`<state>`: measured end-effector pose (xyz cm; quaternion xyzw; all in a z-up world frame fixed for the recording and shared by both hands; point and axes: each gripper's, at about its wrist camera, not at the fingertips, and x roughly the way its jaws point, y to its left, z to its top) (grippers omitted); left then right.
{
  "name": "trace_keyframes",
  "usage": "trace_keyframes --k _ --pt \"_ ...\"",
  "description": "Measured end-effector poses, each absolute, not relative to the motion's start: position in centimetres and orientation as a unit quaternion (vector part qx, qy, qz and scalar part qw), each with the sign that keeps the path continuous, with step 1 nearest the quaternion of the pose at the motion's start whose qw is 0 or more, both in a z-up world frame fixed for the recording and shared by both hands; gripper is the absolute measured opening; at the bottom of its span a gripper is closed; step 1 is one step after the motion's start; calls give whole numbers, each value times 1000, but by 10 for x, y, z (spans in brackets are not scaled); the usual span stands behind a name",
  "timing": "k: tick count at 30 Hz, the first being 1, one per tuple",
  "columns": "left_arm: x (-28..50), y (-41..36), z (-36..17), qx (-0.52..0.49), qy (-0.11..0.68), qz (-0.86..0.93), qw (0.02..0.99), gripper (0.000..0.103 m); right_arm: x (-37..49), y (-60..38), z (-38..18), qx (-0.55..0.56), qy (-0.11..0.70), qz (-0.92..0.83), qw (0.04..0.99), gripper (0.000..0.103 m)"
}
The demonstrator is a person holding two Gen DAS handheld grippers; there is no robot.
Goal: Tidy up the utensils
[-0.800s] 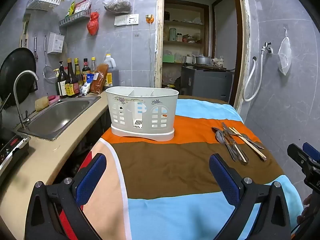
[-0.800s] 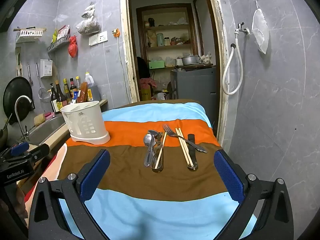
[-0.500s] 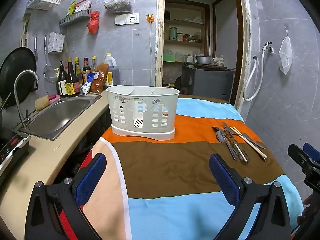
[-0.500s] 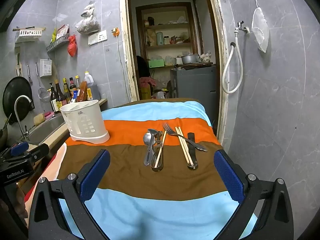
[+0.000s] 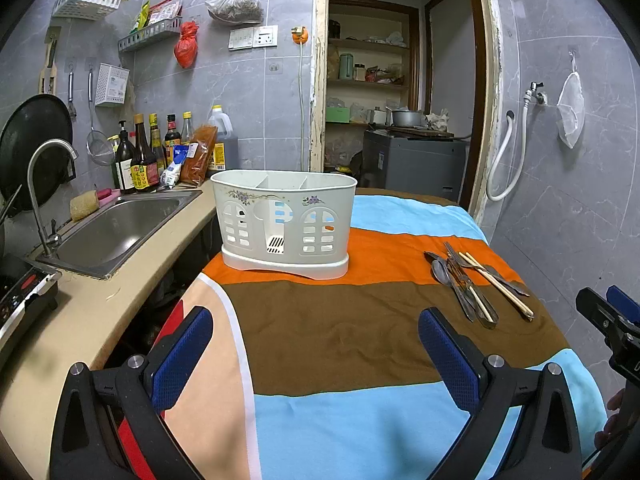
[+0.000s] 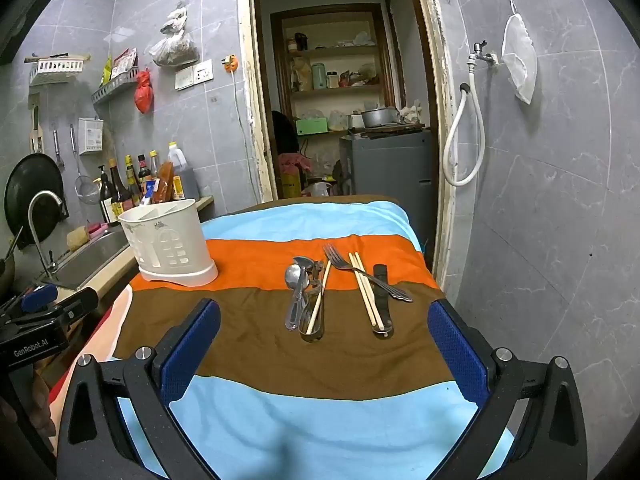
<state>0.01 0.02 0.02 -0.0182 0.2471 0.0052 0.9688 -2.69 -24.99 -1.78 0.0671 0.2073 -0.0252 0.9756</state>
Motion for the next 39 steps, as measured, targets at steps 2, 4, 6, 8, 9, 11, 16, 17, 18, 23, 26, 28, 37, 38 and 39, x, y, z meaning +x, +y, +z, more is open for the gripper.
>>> trace_keyframes --k 2,4,6,8,9,11,16,17,18,23,26,28,37,38,39 --pt "0 0 0 -18 247 5 969 103 -27 -250 -18 67 207 -25 976 102" --pt "0 0 0 -18 247 5 969 103 -27 -250 -18 67 207 -25 976 102" --pt "0 0 0 -18 248 5 969 103 -27 -251 -18 67 207 -25 976 102" --pt "0 0 0 -17 248 4 969 103 -27 -251 -18 68 208 -25 976 102" --pt "0 0 0 -18 248 5 969 103 -28 -251 -18 67 208 -25 975 102" --pt "0 0 1 -19 248 4 969 103 -28 -251 -18 68 208 -25 976 102" --pt "-2 -1 -2 -18 248 4 969 103 -28 -252 -18 68 208 -25 976 102" --pt "-3 -1 -2 -18 247 4 969 103 -29 -252 -18 68 208 -25 976 102" --pt "-2 -1 -2 -18 248 4 969 103 -29 -252 -18 68 208 -25 976 102" --pt "-2 -1 -2 -18 248 4 969 103 -29 -252 -18 69 208 -25 975 102" --pt "-3 0 -2 -19 248 4 968 103 -30 -251 -18 69 207 -25 976 102" --pt "-3 -1 -1 -18 248 4 969 103 -31 -250 -17 68 208 -26 975 102" --pt "-5 -5 -1 -18 248 4 969 103 -28 -252 -19 69 207 -26 976 102" --pt "-5 -5 -1 -18 248 4 969 103 -28 -252 -20 69 207 -26 976 102" --pt "-5 -5 -1 -18 248 4 969 103 -28 -251 -19 69 208 -25 975 102"
